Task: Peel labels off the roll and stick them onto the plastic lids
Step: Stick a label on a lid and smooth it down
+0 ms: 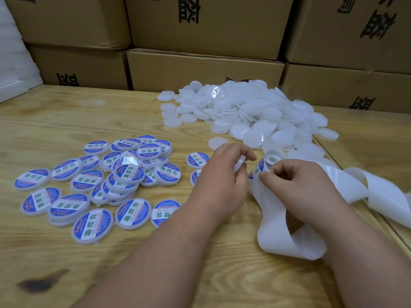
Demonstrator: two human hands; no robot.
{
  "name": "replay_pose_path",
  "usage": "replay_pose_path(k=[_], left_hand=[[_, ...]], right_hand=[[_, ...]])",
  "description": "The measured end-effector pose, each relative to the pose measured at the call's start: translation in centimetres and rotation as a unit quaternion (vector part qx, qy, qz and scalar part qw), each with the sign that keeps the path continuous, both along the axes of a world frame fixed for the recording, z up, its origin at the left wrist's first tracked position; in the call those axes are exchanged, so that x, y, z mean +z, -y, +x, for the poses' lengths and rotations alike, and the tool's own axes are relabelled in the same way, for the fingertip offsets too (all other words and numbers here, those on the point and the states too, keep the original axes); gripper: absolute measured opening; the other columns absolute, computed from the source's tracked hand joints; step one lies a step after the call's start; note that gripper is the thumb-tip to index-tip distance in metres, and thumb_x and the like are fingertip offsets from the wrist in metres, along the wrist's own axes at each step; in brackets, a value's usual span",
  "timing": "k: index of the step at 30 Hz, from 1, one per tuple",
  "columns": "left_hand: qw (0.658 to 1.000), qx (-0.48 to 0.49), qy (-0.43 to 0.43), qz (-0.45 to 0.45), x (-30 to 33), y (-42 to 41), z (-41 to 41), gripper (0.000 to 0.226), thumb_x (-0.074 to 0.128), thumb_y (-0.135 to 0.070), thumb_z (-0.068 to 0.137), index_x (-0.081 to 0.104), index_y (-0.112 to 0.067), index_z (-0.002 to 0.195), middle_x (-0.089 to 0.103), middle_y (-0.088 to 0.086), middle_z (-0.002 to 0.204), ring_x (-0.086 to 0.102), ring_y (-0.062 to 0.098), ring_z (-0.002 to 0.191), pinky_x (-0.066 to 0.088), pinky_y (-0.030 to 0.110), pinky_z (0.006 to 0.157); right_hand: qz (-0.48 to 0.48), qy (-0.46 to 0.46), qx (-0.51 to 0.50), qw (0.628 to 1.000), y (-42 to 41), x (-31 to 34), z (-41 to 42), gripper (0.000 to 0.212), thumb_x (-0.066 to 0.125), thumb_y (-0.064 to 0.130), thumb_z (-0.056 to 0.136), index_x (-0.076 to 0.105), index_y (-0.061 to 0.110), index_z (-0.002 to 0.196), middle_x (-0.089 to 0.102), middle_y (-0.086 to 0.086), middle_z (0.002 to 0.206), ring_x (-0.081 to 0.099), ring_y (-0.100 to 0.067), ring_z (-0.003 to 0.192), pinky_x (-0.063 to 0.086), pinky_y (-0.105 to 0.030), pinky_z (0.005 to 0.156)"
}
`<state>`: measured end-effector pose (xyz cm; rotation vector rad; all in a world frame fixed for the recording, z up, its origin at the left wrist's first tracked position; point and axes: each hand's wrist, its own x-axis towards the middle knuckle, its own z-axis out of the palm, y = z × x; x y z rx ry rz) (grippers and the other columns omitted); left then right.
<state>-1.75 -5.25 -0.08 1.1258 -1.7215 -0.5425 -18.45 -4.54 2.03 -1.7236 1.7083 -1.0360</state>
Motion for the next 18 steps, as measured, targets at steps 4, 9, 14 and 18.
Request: replay_pose_path(k=[4,9,14,18], left_hand=[[0.999,-0.021,-0.004,0.025,-0.13,-0.1,-0.2,0.027,0.07,-0.022,0.089,0.056,-0.044,0.096,0.061,-0.017,0.093,0.06,0.002,0.092,0.046,0.013,0.077],[0.999,-0.024,-0.031,0.031,0.01,-0.19,-0.09,0.03,0.075,-0.026,0.087,0.059,-0.047,0.101,0.065,-0.024,0.094,0.064,-0.002,0.088,0.046,0.009,0.075],[0.998,-0.024,-0.051,0.017,0.06,-0.3,0.0,0.031,0.078,-0.025,0.084,0.062,-0.043,0.104,0.068,-0.021,0.092,0.067,0.0,0.088,0.051,0.015,0.078],[0.999,-0.022,-0.046,0.004,0.14,-0.37,0.16,0.03,0.075,-0.025,0.084,0.061,-0.043,0.104,0.07,-0.018,0.091,0.067,0.0,0.089,0.051,0.016,0.077]], right_hand=[[-0.009,0.014,0.022,1.0,-0.13,0.09,0.14,0.015,0.069,0.027,0.086,0.07,0.024,0.071,0.053,0.009,0.052,0.043,-0.002,0.046,0.037,-0.016,0.046],[-0.01,0.003,0.05,0.999,-0.43,0.32,0.25,0.011,0.064,0.023,0.086,0.073,0.019,0.082,0.064,-0.009,0.072,0.047,-0.007,0.055,0.041,-0.028,0.055],[-0.022,0.002,0.077,0.997,-0.53,0.19,0.17,0.012,0.063,0.022,0.086,0.073,0.024,0.08,0.051,0.011,0.054,0.041,-0.003,0.048,0.035,-0.016,0.045],[-0.039,-0.003,0.086,0.996,-0.54,0.15,0.25,0.015,0.065,0.024,0.088,0.072,0.03,0.076,0.05,0.016,0.053,0.042,-0.002,0.047,0.035,-0.013,0.045]])
